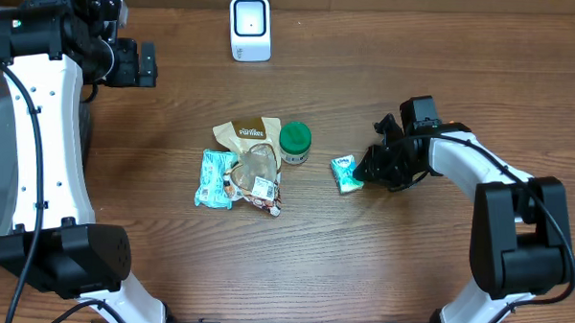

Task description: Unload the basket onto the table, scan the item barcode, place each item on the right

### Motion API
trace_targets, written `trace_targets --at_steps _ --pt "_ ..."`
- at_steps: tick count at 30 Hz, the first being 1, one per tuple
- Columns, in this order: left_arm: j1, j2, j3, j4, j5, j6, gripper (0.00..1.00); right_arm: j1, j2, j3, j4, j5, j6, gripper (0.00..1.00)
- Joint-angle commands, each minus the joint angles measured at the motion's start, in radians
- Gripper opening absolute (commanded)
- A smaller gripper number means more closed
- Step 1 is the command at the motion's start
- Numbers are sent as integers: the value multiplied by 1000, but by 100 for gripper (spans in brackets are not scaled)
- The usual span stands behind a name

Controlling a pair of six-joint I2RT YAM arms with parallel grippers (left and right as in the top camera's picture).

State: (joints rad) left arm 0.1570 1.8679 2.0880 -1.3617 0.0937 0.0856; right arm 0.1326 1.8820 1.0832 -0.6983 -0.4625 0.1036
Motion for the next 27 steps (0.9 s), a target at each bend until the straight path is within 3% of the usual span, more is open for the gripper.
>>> trace_targets --at_steps 1,8,27 --pt "0 8 9 2 -5 20 99 3 50 -17 -11 -10 0 21" --pt "0 8 9 2 -5 20 100 3 76 -14 -29 -10 0 4" --pt "0 8 9 1 -5 19 100 3 -23 196 -187 20 55 4"
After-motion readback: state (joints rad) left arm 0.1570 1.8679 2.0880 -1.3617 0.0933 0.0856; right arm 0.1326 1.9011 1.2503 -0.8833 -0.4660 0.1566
